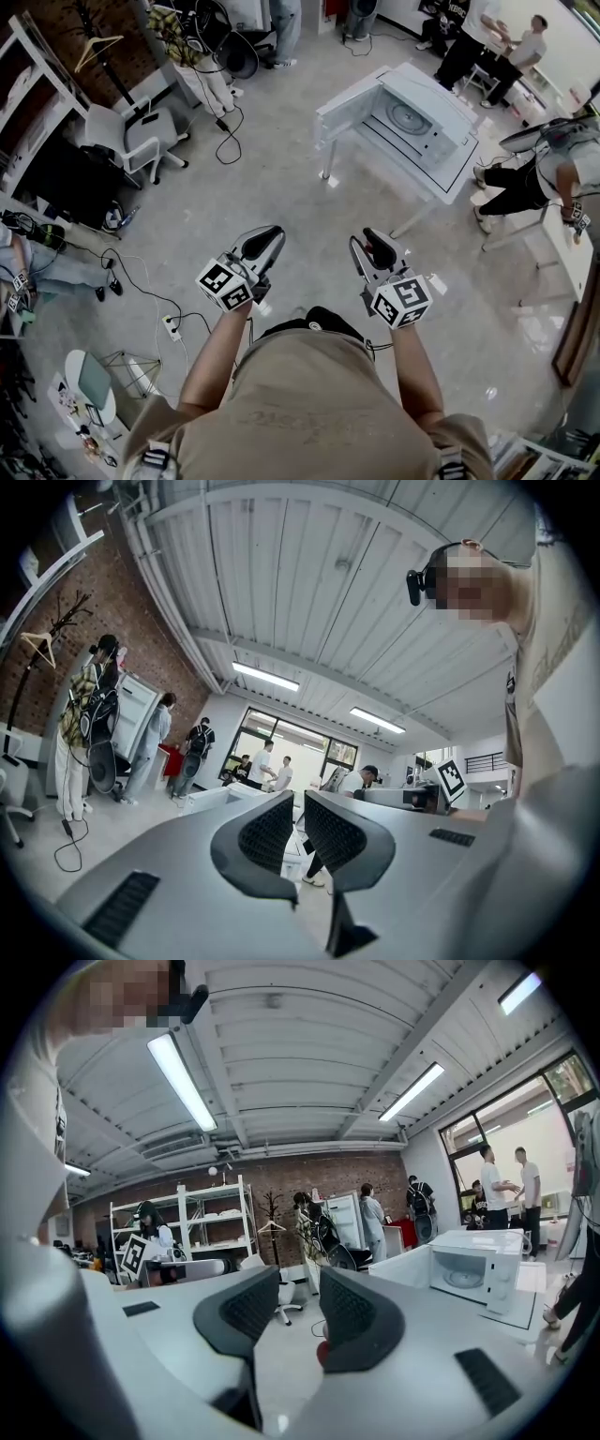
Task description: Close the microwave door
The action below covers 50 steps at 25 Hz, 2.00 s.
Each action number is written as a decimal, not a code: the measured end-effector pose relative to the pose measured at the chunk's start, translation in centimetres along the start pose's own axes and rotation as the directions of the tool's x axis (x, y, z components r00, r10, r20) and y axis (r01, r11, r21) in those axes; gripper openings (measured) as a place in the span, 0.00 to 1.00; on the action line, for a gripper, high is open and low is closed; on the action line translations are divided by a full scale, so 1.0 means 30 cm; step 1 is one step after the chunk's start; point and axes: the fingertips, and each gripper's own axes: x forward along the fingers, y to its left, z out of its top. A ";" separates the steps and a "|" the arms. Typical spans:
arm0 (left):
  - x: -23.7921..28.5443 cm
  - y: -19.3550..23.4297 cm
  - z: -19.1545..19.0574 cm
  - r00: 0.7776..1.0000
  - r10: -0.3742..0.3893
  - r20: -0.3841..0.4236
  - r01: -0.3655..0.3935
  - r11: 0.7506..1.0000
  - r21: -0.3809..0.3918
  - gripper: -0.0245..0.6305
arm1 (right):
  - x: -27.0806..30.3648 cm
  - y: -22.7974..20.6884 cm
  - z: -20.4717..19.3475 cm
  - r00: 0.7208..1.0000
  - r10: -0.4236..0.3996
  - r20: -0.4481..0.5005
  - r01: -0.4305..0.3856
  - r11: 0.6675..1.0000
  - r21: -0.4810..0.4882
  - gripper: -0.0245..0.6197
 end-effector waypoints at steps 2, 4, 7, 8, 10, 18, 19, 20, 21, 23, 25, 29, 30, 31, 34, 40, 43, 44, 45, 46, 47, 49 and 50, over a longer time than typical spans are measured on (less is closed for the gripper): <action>0.008 -0.005 -0.005 1.000 0.003 0.006 -0.003 1.000 -0.002 0.07 | -0.005 -0.019 0.001 1.000 0.007 -0.005 -0.007 1.000 0.001 0.23; 0.017 -0.012 -0.010 1.000 -0.001 0.010 0.001 1.000 -0.004 0.08 | -0.009 -0.038 0.007 1.000 0.006 -0.006 -0.006 1.000 0.002 0.23; 0.032 -0.019 -0.013 1.000 -0.008 0.001 0.008 1.000 -0.003 0.09 | -0.008 -0.062 0.017 1.000 -0.003 0.002 0.003 1.000 0.004 0.23; 0.038 -0.016 -0.014 1.000 -0.004 -0.006 0.004 1.000 -0.006 0.09 | -0.007 -0.068 0.016 1.000 -0.003 0.005 0.003 1.000 0.009 0.23; 0.053 -0.007 -0.019 1.000 0.004 -0.017 -0.004 1.000 -0.010 0.09 | -0.004 -0.085 0.008 1.000 -0.002 0.005 0.002 1.000 0.020 0.23; 0.182 0.010 -0.027 0.999 -0.003 -0.048 0.003 1.000 -0.002 0.09 | 0.013 -0.219 0.019 1.000 -0.015 0.008 0.014 0.998 0.062 0.23; 0.206 0.009 -0.029 0.999 0.004 -0.054 -0.004 1.000 -0.015 0.09 | 0.013 -0.240 0.019 1.000 -0.013 0.004 0.013 0.997 0.071 0.23; 0.232 0.006 -0.032 0.998 0.005 -0.056 -0.006 1.000 -0.023 0.09 | 0.012 -0.262 0.022 1.000 -0.011 -0.001 0.011 0.997 0.076 0.23; 0.260 0.001 -0.035 0.998 0.001 -0.055 -0.003 1.000 -0.025 0.09 | 0.009 -0.286 0.030 1.000 -0.009 -0.004 0.009 0.997 0.075 0.23; 0.315 -0.016 -0.032 0.998 -0.003 -0.060 0.002 1.000 -0.017 0.09 | 0.005 -0.335 0.054 1.000 -0.009 -0.003 0.009 0.998 0.069 0.23; 0.362 -0.025 -0.030 0.998 -0.004 -0.069 0.005 1.000 0.007 0.09 | 0.003 -0.385 0.075 1.000 -0.013 0.006 0.013 0.998 0.064 0.23; 0.436 -0.006 -0.045 0.997 0.031 -0.068 -0.030 0.999 0.021 0.09 | 0.019 -0.480 0.079 1.000 -0.010 0.012 0.010 0.999 0.044 0.23; 0.447 -0.001 -0.048 0.996 0.049 -0.068 -0.049 0.999 0.006 0.09 | 0.024 -0.495 0.073 1.000 -0.008 0.010 0.008 0.999 0.041 0.23; 0.455 0.003 -0.052 0.996 0.061 -0.067 -0.062 0.998 -0.005 0.09 | 0.028 -0.506 0.066 1.000 -0.005 0.007 0.005 0.999 0.042 0.23; 0.460 0.004 -0.074 0.996 0.063 -0.061 -0.063 0.998 -0.009 0.12 | 0.025 -0.520 0.049 1.000 0.003 0.000 -0.003 0.999 0.051 0.23; 0.500 0.035 -0.080 0.995 0.081 -0.062 -0.083 0.996 -0.033 0.14 | 0.014 -0.581 0.026 1.000 -0.002 -0.015 0.003 0.997 0.073 0.23; 0.526 0.064 -0.074 0.994 0.078 -0.076 -0.080 0.996 -0.026 0.14 | 0.022 -0.601 0.031 1.000 -0.016 -0.014 0.017 0.996 0.082 0.23; 0.538 0.077 -0.076 0.994 0.075 -0.083 -0.077 0.997 -0.026 0.14 | 0.026 -0.610 0.031 1.000 -0.022 -0.013 0.023 0.996 0.086 0.23; 0.552 0.092 -0.080 0.993 0.071 -0.089 -0.074 0.997 -0.027 0.15 | 0.032 -0.622 0.028 1.000 -0.028 -0.013 0.029 0.995 0.090 0.23; 0.567 0.109 -0.085 0.993 0.066 -0.093 -0.069 0.997 -0.028 0.15 | 0.040 -0.636 0.026 0.999 -0.035 -0.013 0.036 0.995 0.094 0.23; 0.584 0.128 -0.090 0.994 0.060 -0.095 -0.063 0.998 -0.029 0.15 | 0.048 -0.652 0.025 0.999 -0.042 -0.012 0.043 0.994 0.097 0.23; 0.625 0.172 -0.097 0.994 0.046 -0.099 -0.049 0.998 -0.025 0.15 | 0.066 -0.685 0.029 0.998 -0.058 -0.009 0.058 0.993 0.100 0.23; 0.649 0.193 -0.096 0.994 0.042 -0.104 -0.044 0.999 -0.021 0.15 | 0.076 -0.703 0.034 0.998 -0.065 -0.006 0.066 0.993 0.100 0.23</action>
